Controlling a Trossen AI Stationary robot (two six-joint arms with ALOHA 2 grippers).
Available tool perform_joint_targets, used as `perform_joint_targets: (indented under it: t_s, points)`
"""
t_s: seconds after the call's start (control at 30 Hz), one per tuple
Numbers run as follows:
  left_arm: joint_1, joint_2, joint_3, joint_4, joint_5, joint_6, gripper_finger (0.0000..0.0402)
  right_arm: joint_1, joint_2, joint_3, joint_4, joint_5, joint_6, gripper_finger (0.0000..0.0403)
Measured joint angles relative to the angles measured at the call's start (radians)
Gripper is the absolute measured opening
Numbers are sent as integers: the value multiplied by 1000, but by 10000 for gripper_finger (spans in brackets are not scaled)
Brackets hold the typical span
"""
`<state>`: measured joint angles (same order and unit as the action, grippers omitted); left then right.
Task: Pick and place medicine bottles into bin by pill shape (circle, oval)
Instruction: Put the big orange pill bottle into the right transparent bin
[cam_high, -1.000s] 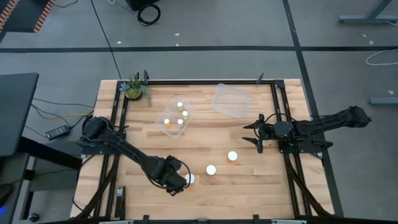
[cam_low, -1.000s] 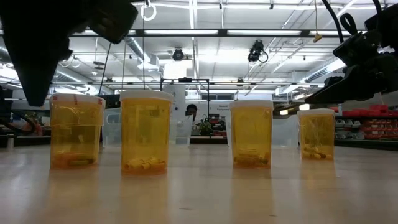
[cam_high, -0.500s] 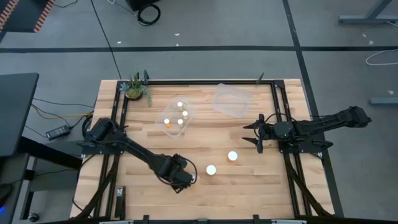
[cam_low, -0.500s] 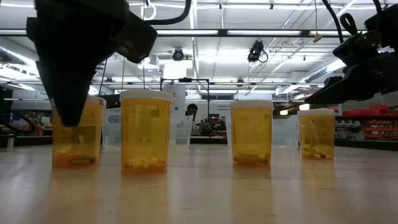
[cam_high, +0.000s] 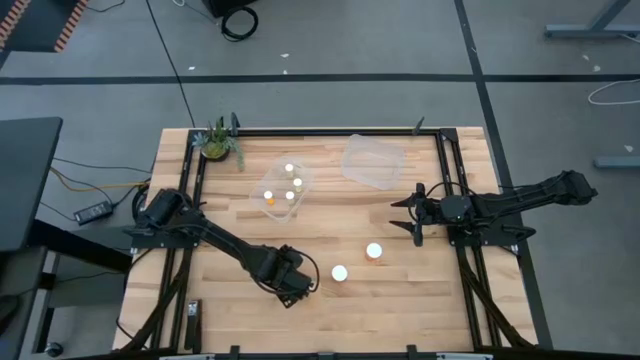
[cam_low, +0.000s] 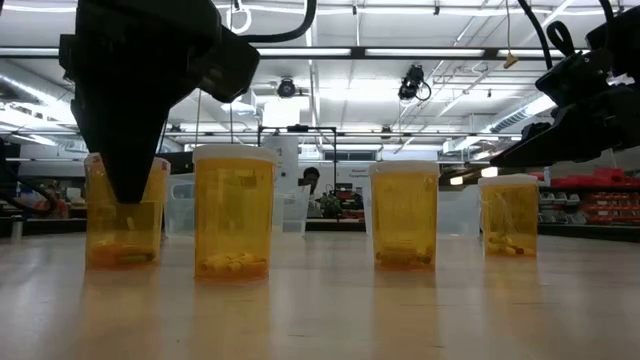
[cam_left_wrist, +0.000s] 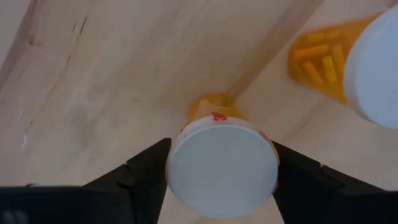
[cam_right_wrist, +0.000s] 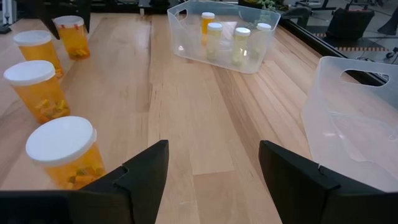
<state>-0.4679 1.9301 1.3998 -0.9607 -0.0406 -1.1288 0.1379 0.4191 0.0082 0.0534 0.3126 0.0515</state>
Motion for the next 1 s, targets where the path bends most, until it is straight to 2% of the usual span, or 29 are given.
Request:
perform_joint_targets:
  t_s: [0.2, 0.53, 0.7, 0.83, 1.0]
  points:
    - [0, -1, 1, 0, 0, 7, 211, 0, 0, 0, 0, 0, 0, 257]
    - [40, -12, 2, -21, 2, 89, 226, 0, 0, 0, 0, 0, 0, 257]
    - [87, -15, 2, -26, 53, 159, 213, 0, 0, 0, 0, 0, 0, 257]
    - [131, -15, 3, -27, 81, 227, 220, 0, 0, 0, 0, 0, 0, 257]
    - [183, -15, 71, -123, 78, 331, 221, 0, 0, 0, 0, 0, 0, 257]
